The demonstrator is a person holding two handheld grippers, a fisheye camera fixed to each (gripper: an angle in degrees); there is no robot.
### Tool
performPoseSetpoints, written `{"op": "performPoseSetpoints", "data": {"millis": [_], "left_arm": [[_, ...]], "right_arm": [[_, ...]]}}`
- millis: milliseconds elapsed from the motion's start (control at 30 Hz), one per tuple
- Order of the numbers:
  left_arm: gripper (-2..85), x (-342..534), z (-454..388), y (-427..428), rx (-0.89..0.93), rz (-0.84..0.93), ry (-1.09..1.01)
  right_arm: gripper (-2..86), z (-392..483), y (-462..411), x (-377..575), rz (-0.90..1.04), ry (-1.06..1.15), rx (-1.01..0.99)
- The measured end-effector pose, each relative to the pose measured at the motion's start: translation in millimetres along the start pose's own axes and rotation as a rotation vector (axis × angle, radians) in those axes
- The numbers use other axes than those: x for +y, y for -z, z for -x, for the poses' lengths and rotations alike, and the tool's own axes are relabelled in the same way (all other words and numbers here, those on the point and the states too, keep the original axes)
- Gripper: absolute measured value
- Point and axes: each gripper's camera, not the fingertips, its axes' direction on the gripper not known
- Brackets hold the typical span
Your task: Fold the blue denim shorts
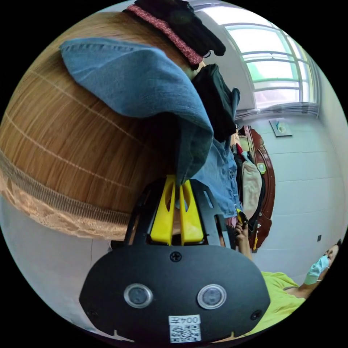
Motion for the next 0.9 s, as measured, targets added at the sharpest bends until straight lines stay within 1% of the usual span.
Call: {"op": "performPoseSetpoints", "data": {"millis": [67, 133, 167, 267, 300, 333, 367, 400, 467, 500, 533, 567, 600, 633, 700, 733, 767, 833, 900], "left_arm": [[0.9, 16, 24, -1, 0.069, -0.002, 0.041], [1.2, 29, 35, 1, 0.105, -0.015, 0.065], [1.7, 36, 38, 2, 0.107, -0.013, 0.041], [3.6, 55, 46, 3, 0.136, -0.026, -0.057], [4.2, 59, 48, 6, 0.143, -0.042, -0.065], [5.3, 67, 54, 14, 0.164, -0.097, -0.076], [6.6, 77, 60, 26, 0.194, -0.18, -0.085], [7.2, 83, 64, 33, 0.207, -0.215, -0.085], [9.0, 103, 78, 58, 0.236, -0.302, -0.07], [9.3, 108, 81, 65, 0.22, -0.324, -0.065], [9.6, 118, 87, 81, 0.161, -0.375, -0.054], [9.6, 127, 93, 98, 0.088, -0.425, -0.031], [9.5, 130, 96, 106, 0.053, -0.454, -0.018], [9.3, 133, 103, 122, -0.005, -0.502, 0.001], [9.1, 129, 109, 138, -0.067, -0.521, 0.009], [9.2, 121, 107, 144, -0.138, -0.514, -0.008], [9.3, 112, 99, 148, -0.255, -0.511, -0.038], [9.5, 97, 88, 149, -0.402, -0.49, -0.09], [9.8, 81, 87, 145, -0.444, -0.458, -0.095]], "right_arm": [[3.2, -7, -5, 14, 0.027, -0.045, 0.017], [3.3, -8, 0, 30, 0.006, -0.079, -0.008], [3.4, -4, 6, 38, -0.011, -0.083, -0.017], [4.4, 5, 9, 52, -0.019, -0.07, 0.046], [4.9, 1, 7, 55, -0.004, -0.107, 0.016], [5.0, -1, 5, 57, 0.006, -0.13, -0.019], [5.6, -7, 5, 62, 0.025, -0.203, -0.101], [6.4, -7, 8, 71, 0.013, -0.243, -0.177], [7.7, 1, 21, 89, -0.057, -0.265, -0.224], [8.0, 11, 31, 102, -0.102, -0.264, -0.208], [8.2, 19, 37, 109, -0.13, -0.254, -0.179], [8.3, 40, 50, 121, -0.189, -0.207, -0.083], [8.4, 67, 59, 131, -0.23, -0.127, 0.035], [8.4, 83, 62, 136, -0.241, -0.081, 0.087], [8.4, 144, 63, 150, -0.262, 0.109, 0.236], [8.5, 158, 62, 153, -0.264, 0.144, 0.254], [8.6, 181, 57, 157, -0.253, 0.192, 0.261], [8.6, 207, 49, 159, -0.211, 0.234, 0.253], [8.3, 233, 40, 158, -0.165, 0.263, 0.286]]}}
